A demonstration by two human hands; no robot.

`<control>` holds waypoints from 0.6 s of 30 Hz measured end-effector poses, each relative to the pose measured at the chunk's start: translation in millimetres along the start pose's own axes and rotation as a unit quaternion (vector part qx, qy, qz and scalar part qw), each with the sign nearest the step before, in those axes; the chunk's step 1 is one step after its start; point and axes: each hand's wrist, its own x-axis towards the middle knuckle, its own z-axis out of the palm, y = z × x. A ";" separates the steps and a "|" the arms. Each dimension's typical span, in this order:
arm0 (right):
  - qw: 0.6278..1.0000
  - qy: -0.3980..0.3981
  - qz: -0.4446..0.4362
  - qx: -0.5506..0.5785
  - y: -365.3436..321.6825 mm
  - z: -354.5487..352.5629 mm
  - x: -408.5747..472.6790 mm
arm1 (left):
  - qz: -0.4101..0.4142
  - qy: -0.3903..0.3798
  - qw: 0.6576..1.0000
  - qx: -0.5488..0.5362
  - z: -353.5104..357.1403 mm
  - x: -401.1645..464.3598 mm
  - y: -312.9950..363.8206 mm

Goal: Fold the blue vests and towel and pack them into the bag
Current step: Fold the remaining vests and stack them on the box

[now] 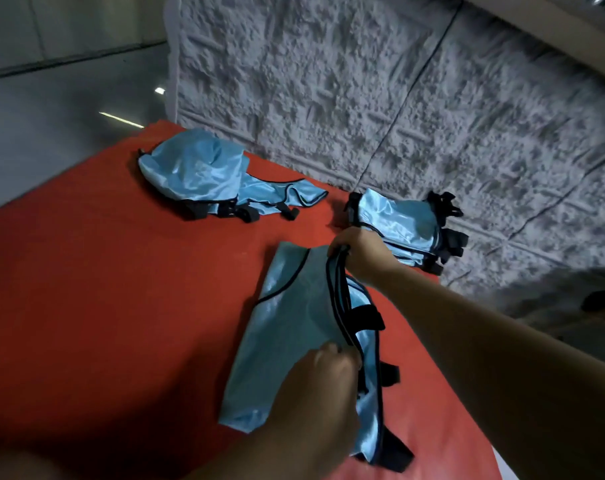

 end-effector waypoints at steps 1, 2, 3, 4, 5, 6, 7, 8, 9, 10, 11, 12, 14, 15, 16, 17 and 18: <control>1.000 0.006 0.003 0.007 7.5 1.3 -6.0 | 0.000 -0.014 1.000 0.010 4.9 1.2 4.6; 1.000 0.015 0.003 0.012 14.4 2.2 -11.9 | 0.001 -0.027 0.999 0.021 9.8 1.9 7.9; 1.000 0.021 0.003 0.016 21.3 3.5 -17.0 | 0.000 -0.039 0.999 0.031 15.2 2.8 10.1; 1.000 0.022 0.004 0.019 27.1 4.4 -22.4 | 0.001 -0.051 0.998 0.041 21.3 3.7 11.9; 0.999 0.019 0.009 0.027 32.4 5.5 -27.6 | 0.002 -0.067 0.996 0.053 25.8 4.1 14.6; 0.999 0.018 0.016 0.034 39.7 7.4 -33.0 | 0.002 -0.087 0.994 0.065 29.4 5.8 18.3; 0.999 0.018 0.023 0.040 44.7 10.0 -37.2 | 0.000 -0.107 0.991 0.078 31.3 7.2 20.6; 0.998 0.020 0.032 0.046 49.4 13.0 -42.0 | 0.002 -0.126 0.988 0.094 34.4 9.0 22.4; 0.997 0.025 0.042 0.052 54.6 16.9 -46.0 | 0.003 -0.140 0.984 0.109 36.6 10.7 24.4; 0.996 0.030 0.052 0.059 60.1 21.1 -50.3 | -0.001 -0.155 0.980 0.120 39.6 11.7 26.3; 0.995 0.033 0.064 0.065 65.3 25.1 -53.8 | -0.001 -0.158 0.980 0.122 42.7 11.9 27.1; 0.994 0.030 0.075 0.068 67.9 27.5 -57.2 | 0.007 -0.134 0.983 0.128 45.5 11.9 27.0; 0.993 0.025 0.092 0.071 76.4 33.3 -62.4 | 0.030 -0.119 0.983 0.139 54.7 12.6 25.6; 0.992 0.023 0.098 0.072 79.7 36.1 -63.3 | 0.029 -0.136 0.977 0.159 56.3 11.8 25.8; 0.991 0.023 0.106 0.075 83.7 38.5 -64.0 | 0.025 -0.122 0.976 0.181 60.8 12.9 24.6; 0.990 0.025 0.116 0.082 86.5 39.7 -64.1 | 0.023 -0.110 0.976 0.186 69.1 12.4 21.2; 0.987 0.027 0.126 0.099 88.2 40.0 -63.8 | 0.025 -0.115 0.975 0.187 80.0 11.8 16.4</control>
